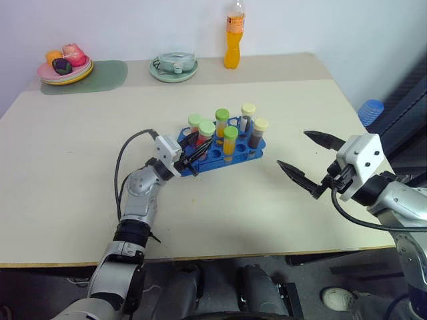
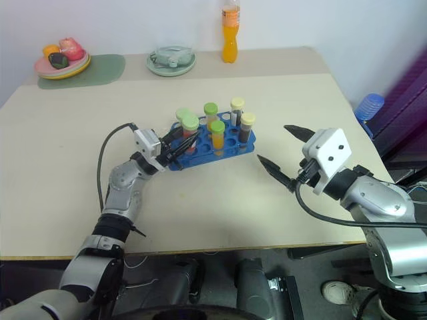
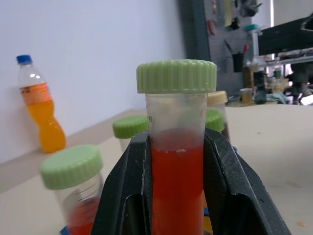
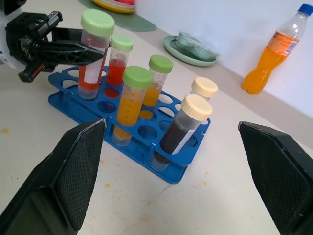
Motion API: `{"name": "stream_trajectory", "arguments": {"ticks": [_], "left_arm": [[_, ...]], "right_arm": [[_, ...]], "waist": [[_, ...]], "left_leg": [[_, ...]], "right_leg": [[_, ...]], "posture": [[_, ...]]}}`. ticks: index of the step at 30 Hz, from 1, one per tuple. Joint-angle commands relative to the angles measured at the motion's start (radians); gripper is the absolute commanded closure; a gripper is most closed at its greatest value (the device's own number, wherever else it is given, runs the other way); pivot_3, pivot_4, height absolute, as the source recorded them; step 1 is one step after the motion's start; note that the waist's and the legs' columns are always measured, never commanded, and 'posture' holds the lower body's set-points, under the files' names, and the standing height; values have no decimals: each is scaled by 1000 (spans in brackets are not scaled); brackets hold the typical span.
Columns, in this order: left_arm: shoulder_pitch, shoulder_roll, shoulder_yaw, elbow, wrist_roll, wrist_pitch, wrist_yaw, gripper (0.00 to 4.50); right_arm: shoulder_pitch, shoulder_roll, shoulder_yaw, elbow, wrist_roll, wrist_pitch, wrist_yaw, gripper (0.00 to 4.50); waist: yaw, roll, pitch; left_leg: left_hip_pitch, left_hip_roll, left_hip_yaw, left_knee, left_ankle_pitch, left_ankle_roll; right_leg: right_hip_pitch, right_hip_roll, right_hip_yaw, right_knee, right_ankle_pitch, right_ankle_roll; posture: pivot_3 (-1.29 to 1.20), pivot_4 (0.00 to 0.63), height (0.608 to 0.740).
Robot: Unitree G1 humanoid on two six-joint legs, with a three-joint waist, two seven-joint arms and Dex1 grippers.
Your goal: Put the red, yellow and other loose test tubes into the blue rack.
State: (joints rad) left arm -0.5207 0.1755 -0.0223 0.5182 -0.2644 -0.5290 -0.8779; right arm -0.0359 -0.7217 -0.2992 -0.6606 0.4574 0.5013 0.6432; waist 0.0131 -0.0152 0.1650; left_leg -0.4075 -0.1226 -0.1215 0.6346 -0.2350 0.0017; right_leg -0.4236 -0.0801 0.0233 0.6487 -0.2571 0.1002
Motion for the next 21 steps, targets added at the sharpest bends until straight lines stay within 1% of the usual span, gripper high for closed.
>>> {"name": "stream_trajectory", "arguments": {"ticks": [1, 6, 10, 15, 21], "left_arm": [[12, -4, -16, 39, 5, -21, -37, 3742], [12, -17, -14, 39, -5, -5, -34, 3742], [14, -20, -2, 42, 1, 11, 0, 3742], [8, -20, 30, 35, -68, 94, -20, 3742], [7, -11, 50, 28, -59, 108, -4, 3742]], "right_arm": [[-9, -20, -42, -52, 26, 20, -13, 0], [-18, -31, -48, -60, 37, 39, -18, 0], [-27, -35, -41, -62, 41, 47, -24, 0], [-30, -24, -35, -61, 46, 53, -33, 0], [12, -7, -49, -85, 83, 72, -40, 0]], "waist": [[0, 0, 0], [0, 0, 0], [1, 0, 0], [0, 0, -1], [-1, 0, 0]], "left_leg": [[0, 0, 0, 0, 0, 0], [0, 0, 0, 0, 0, 0], [0, 0, 0, 1, 0, 0], [1, 0, 0, 1, 0, 1], [0, 0, 0, 1, 0, 1]], "right_leg": [[0, 0, 0, 0, 0, 0], [0, 0, 0, 0, 0, 0], [1, 0, 0, 0, 0, 0], [1, 0, 0, 0, 0, 0], [1, 1, 0, 0, 0, 0]], "posture": [[0, 150, 740], [0, 150, 740], [0, 150, 740], [0, 150, 740], [0, 150, 740]]}}
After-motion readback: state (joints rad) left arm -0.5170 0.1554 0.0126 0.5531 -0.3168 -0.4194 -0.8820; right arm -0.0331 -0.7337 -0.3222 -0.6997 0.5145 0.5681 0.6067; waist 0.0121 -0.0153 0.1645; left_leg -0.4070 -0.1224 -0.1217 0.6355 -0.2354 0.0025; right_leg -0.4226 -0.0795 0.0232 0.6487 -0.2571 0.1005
